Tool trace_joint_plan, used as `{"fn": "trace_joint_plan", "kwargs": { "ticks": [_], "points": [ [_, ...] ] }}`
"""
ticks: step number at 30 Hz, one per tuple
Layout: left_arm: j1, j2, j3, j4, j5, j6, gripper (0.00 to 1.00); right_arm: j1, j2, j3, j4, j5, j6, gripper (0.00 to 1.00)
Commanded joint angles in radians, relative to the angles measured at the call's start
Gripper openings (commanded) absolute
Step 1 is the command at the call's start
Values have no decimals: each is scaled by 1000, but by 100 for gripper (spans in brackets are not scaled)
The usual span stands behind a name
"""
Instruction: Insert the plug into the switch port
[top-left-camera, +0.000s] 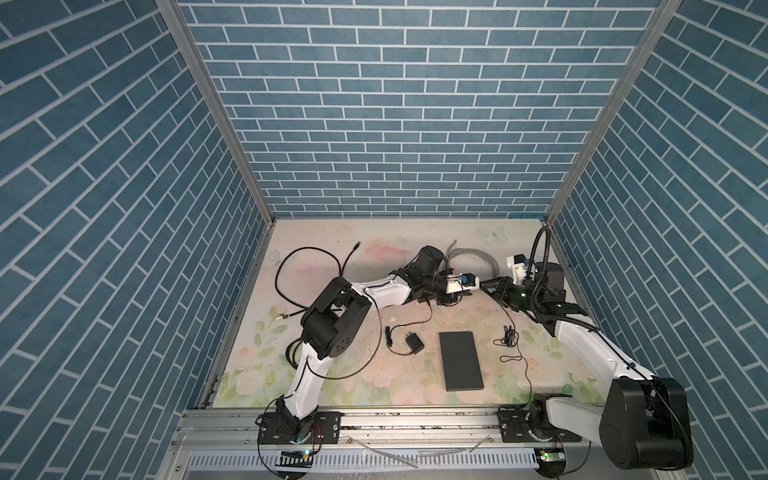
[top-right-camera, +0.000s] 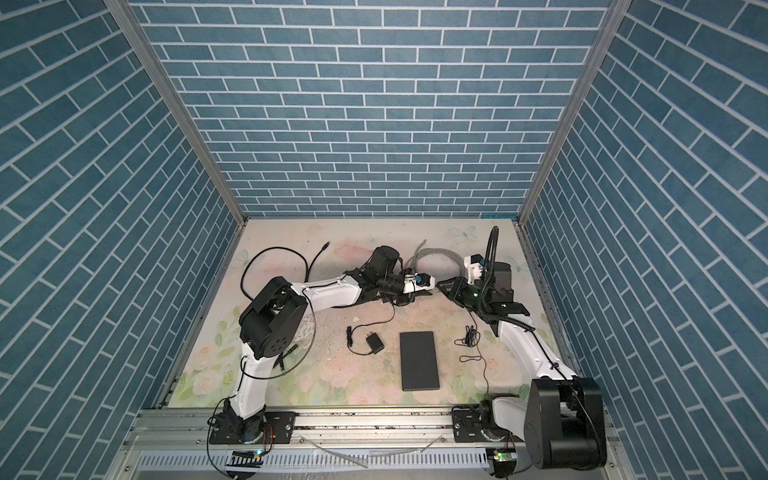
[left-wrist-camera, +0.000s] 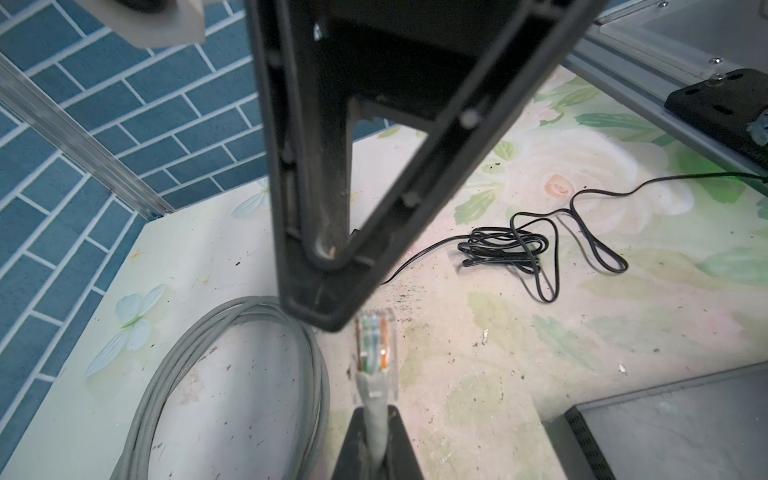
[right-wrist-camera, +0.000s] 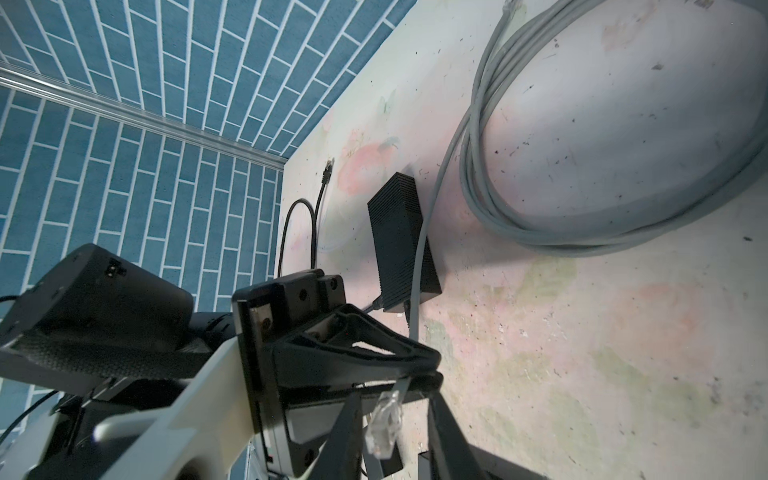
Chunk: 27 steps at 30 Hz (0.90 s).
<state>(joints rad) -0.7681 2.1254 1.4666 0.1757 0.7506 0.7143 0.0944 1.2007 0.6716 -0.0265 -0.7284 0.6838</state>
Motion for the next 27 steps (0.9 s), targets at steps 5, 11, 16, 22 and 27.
{"fn": "trace_joint_plan", "kwargs": {
  "ticks": [5, 11, 16, 22, 27],
  "points": [
    [18, 50, 73, -145, 112, 14, 4, 13, 12, 18, -1, -35, -1, 23],
    [34, 72, 124, -221, 206, 11, 4, 14, 17, 32, -13, -34, 0, 19],
    [51, 98, 181, -306, 291, 14, 4, 15, 14, 65, -68, -19, 2, 17],
    [65, 114, 219, -374, 354, 25, 4, 16, -5, 104, -138, 19, 2, 20],
    [69, 129, 254, -450, 380, 50, 4, 15, -35, 135, -186, 64, -6, 27]
  ]
}}
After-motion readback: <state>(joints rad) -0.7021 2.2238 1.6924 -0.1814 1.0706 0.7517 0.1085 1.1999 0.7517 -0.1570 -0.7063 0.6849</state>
